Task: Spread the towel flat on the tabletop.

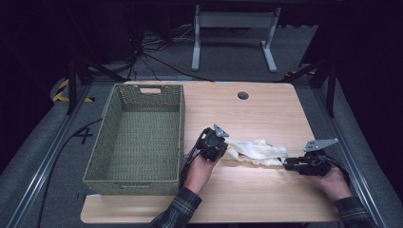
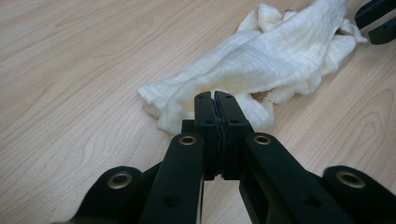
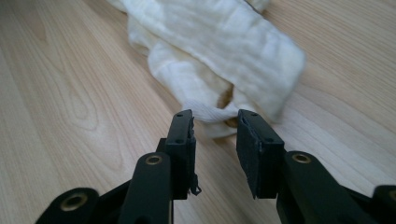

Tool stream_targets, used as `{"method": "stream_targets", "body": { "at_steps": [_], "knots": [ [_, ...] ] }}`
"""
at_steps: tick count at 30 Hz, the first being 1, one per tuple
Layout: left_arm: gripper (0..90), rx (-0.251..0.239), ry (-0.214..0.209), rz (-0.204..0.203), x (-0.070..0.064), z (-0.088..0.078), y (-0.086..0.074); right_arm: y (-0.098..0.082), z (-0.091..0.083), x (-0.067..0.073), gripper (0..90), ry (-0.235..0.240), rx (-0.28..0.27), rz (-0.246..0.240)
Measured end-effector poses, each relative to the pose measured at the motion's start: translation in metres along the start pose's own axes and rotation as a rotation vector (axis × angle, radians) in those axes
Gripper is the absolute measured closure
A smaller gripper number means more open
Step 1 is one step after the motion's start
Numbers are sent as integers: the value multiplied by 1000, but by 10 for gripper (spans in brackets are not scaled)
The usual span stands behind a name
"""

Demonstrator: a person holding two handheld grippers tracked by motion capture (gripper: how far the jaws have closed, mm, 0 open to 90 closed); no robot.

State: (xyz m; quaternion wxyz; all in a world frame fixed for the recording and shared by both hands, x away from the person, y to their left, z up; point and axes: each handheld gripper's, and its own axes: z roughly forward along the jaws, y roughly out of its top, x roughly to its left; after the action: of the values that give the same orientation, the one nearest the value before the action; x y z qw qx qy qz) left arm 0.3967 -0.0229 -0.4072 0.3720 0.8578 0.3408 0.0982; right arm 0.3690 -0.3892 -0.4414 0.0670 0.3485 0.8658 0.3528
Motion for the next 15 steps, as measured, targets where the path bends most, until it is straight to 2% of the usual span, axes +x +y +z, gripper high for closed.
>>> {"method": "stream_targets", "body": {
  "at_steps": [3, 5, 7, 10, 15],
  "knots": [
    [886, 5, -4, -1, 0, 2, 0, 5, 9, 3, 695, 3, 17, -13],
    [886, 1, -3, -1, 0, 1, 0, 6, 12, 3, 787, -13, 28, -33],
    [884, -4, -4, -4, 0, 0, 0, 5, 8, 3, 861, -16, 15, -40],
    [874, -11, -2, -13, 2, -3, -1, 2, -4, 3, 882, -21, -10, -47],
    [835, -11, -10, -15, 2, -3, -1, -2, -14, 2, 879, -21, -16, -42]
  ]
}}
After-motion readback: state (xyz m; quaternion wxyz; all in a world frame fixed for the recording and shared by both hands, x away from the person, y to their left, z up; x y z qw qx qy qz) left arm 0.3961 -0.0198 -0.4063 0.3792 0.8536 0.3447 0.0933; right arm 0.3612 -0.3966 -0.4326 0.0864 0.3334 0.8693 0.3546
